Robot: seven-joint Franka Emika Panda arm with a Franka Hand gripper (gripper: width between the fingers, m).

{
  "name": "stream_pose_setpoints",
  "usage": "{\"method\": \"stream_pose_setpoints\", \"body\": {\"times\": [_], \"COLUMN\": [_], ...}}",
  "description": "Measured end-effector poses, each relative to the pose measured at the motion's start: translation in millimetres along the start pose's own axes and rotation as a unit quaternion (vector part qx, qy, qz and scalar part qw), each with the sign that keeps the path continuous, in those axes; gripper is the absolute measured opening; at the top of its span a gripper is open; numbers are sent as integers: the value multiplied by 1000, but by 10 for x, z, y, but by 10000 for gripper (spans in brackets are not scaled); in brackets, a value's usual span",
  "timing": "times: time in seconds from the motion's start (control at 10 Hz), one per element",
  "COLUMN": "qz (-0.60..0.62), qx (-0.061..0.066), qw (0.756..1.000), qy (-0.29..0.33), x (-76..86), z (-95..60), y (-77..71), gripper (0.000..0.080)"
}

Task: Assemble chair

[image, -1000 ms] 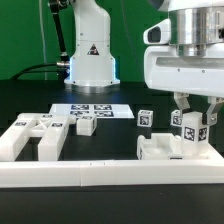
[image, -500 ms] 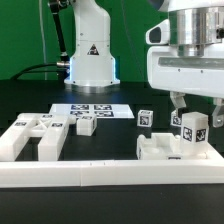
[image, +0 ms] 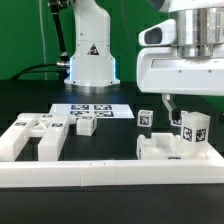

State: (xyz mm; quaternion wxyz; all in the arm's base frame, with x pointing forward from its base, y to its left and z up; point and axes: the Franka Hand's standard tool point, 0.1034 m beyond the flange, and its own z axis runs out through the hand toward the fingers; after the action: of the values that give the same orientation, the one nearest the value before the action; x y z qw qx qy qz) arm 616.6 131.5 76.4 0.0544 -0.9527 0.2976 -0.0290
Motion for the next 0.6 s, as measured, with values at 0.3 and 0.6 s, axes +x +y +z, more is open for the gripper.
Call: {"method": "stream_pose_setpoints", "body": {"times": [0.3, 0.6], "qz": [-123, -287], "qx": [-1, -3], "qw": [992, 958], "qy": [0, 2], "x": [3, 53], "z": [-1, -2], "y": [3, 46], "gripper": [649, 649]}}
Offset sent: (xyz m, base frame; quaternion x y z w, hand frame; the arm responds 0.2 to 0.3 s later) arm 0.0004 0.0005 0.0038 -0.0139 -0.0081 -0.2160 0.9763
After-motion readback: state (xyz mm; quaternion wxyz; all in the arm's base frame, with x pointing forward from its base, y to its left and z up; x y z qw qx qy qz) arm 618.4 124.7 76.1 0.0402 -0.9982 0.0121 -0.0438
